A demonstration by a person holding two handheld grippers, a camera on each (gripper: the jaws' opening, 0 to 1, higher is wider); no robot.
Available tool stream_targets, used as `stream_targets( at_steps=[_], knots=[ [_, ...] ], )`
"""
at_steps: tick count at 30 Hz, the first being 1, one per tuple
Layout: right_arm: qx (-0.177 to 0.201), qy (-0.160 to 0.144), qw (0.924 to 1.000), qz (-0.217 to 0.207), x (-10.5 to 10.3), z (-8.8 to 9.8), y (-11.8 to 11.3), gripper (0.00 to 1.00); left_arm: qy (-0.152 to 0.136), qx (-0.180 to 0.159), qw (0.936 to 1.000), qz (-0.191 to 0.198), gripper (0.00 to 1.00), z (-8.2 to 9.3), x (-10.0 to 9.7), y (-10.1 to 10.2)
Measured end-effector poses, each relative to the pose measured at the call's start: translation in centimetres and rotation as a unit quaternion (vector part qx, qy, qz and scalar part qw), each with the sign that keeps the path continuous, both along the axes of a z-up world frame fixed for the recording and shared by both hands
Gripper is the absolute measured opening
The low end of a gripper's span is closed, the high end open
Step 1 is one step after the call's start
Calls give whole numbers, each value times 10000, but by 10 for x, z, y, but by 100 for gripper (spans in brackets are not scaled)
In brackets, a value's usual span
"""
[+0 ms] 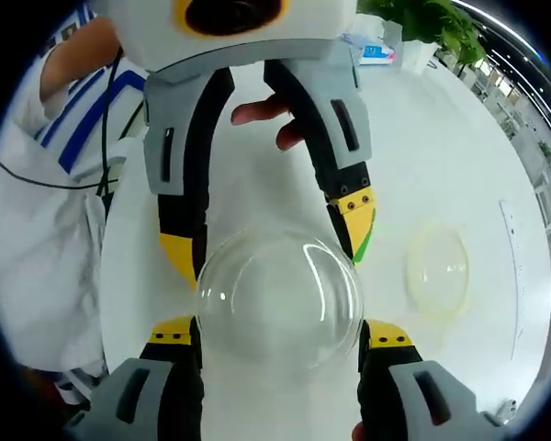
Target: Open the Petri dish lid, place the lid on the table, pour the liquid culture medium into the Petri dish, pick up the Petri dish lid from the table, and close the Petri dish
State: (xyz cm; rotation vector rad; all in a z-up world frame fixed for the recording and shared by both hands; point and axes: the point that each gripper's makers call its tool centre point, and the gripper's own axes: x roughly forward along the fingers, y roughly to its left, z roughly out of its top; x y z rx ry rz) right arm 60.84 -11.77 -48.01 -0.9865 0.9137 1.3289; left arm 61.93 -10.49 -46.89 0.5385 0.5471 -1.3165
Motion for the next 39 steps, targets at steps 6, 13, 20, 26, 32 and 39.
stream_targets(
  at_steps=[6,13,20,26,32,39],
  knots=[
    [50,28,10000,-35,-2,-3,0,64,54,-56,10000,-3,56,-4,-4,-2],
    [251,49,9997,37,-5,-3,0,64,43,-216,9997,-42,56,-3,-8,0],
    [450,96,9989,-37,-5,-4,1,65,-4,-431,9991,10,54,-2,-14,2],
    [600,63,9979,-216,0,-2,-1,64,-40,-465,9989,90,55,0,-18,12],
    [1077,123,9930,-480,2,12,-6,63,-232,-847,9959,233,56,21,-26,17],
    [1949,-100,9767,-893,19,41,-5,61,-667,-1344,9877,437,55,55,-25,24]
  ],
)
